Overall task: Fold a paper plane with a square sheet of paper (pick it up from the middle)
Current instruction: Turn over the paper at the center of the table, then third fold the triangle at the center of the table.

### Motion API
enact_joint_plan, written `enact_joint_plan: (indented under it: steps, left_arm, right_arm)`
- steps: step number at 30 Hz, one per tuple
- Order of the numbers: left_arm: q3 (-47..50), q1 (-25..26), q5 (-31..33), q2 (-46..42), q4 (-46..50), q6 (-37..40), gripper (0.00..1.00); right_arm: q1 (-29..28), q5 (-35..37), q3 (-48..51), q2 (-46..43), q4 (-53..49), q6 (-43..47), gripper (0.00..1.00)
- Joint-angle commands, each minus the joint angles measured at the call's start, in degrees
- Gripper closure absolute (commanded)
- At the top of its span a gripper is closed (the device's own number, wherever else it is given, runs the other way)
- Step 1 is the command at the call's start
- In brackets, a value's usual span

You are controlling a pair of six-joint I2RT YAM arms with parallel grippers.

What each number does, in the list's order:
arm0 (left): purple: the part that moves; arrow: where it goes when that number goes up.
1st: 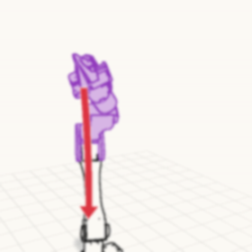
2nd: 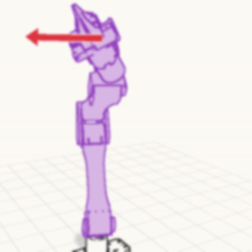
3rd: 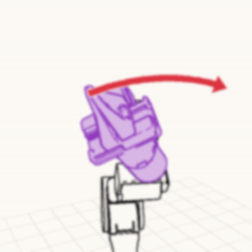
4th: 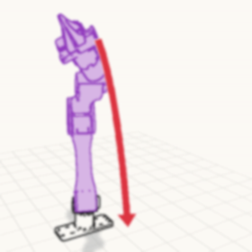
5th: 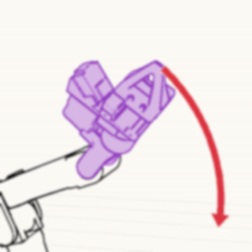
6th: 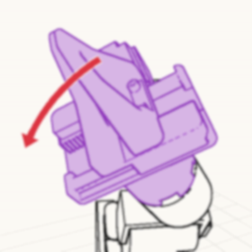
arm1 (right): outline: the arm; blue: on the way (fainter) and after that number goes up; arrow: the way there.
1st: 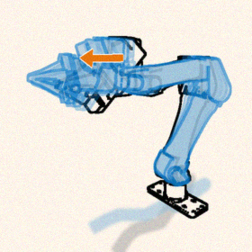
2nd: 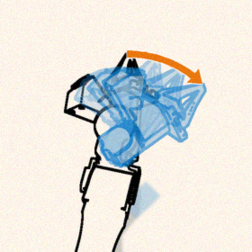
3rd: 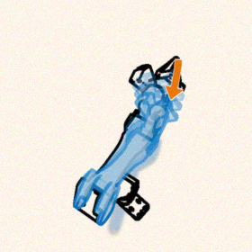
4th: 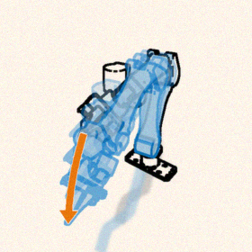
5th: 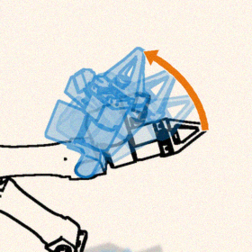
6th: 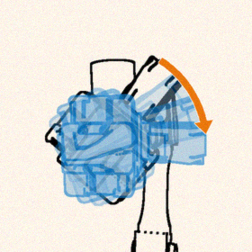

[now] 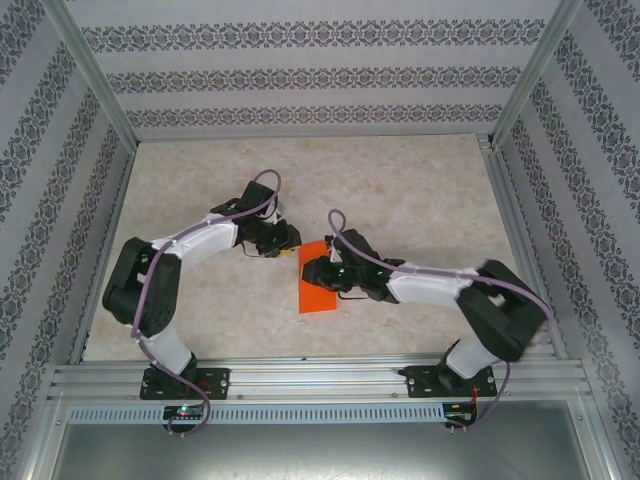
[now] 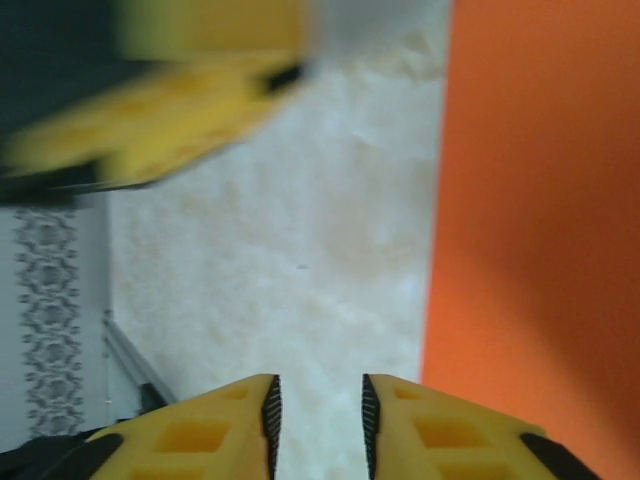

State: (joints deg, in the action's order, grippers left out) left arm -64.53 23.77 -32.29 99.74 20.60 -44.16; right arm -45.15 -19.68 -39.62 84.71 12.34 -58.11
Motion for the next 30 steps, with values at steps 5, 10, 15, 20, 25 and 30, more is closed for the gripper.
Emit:
enact_joint_plan:
  steps: [5,10,15,20,25,30]
  left_arm:
    - [-6.3,2.4,-1.7,7.9,-1.5,-0.4,0.73]
    - [-6.3,2.4,-0.3,9.5,-1.1,0.5,0.73]
    - [-5.0,2.3,-0.1,9.4,-1.4,1.0,0.72]
    - [-3.7,2.4,-0.5,8.0,-1.7,1.6,0.70]
    - [-1.8,2.4,0.4,5.6,-1.6,2.5,0.67]
    - [1.5,2.4,0.5,2.0,-2.1,3.4,0.65]
  right_arm:
    - [3.0,10.6,8.8,-16.4,-16.3,2.4,0.49]
    - [7.4,6.2,12.5,-18.8,-13.4,1.3,0.43]
    - [10.7,-1.4,11.8,-14.5,-8.2,1.7,0.42]
    - [11.5,-5.3,8.4,-7.7,-5.2,2.3,0.43]
    - [11.8,-9.8,4.3,0.4,-1.0,2.1,0.48]
    - [12.6,-11.1,0.9,7.3,-0.2,3.1,0.54]
